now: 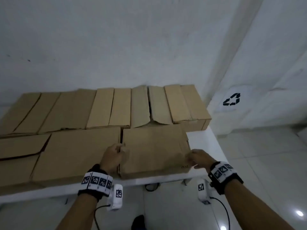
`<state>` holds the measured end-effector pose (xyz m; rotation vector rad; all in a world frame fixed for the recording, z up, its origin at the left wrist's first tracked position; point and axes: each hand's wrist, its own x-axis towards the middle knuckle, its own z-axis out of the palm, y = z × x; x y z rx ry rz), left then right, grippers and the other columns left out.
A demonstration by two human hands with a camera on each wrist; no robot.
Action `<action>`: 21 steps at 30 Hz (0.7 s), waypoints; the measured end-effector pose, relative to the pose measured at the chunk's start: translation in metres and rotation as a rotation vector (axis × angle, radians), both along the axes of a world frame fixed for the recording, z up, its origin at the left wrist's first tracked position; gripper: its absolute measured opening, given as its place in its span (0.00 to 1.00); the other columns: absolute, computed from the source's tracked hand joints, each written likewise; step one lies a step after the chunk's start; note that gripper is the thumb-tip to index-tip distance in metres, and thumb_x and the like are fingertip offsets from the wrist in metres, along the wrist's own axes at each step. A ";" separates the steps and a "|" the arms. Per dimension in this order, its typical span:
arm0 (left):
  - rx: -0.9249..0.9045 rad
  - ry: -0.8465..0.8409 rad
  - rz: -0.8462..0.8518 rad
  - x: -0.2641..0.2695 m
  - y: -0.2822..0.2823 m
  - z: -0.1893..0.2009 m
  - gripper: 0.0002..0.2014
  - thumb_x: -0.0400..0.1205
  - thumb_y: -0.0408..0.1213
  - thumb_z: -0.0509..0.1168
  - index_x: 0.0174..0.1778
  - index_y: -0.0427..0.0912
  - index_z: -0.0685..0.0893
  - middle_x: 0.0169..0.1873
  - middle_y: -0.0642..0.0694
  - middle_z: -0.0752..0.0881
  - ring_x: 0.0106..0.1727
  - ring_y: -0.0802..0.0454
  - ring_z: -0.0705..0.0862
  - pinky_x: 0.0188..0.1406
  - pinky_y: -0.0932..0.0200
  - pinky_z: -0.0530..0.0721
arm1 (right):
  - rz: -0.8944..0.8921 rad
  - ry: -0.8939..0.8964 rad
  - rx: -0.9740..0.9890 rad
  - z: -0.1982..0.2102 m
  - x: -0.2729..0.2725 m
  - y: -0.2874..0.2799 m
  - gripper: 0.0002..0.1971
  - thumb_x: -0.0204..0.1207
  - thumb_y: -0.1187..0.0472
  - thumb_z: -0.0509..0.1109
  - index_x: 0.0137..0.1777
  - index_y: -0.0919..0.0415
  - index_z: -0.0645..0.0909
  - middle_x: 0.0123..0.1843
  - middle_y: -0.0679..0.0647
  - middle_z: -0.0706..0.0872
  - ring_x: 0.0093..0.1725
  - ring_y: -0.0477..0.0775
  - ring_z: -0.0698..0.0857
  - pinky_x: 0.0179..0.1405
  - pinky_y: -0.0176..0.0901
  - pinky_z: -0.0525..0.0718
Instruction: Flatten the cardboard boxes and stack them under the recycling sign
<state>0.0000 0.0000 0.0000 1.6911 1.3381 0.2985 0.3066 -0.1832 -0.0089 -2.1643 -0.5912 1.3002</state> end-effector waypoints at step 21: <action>0.171 0.076 -0.052 0.014 0.039 -0.036 0.18 0.80 0.25 0.59 0.62 0.43 0.85 0.49 0.47 0.87 0.43 0.56 0.83 0.30 0.79 0.76 | 0.079 -0.362 -0.166 -0.018 0.050 0.095 0.10 0.75 0.63 0.65 0.33 0.64 0.80 0.33 0.60 0.82 0.32 0.59 0.80 0.32 0.43 0.80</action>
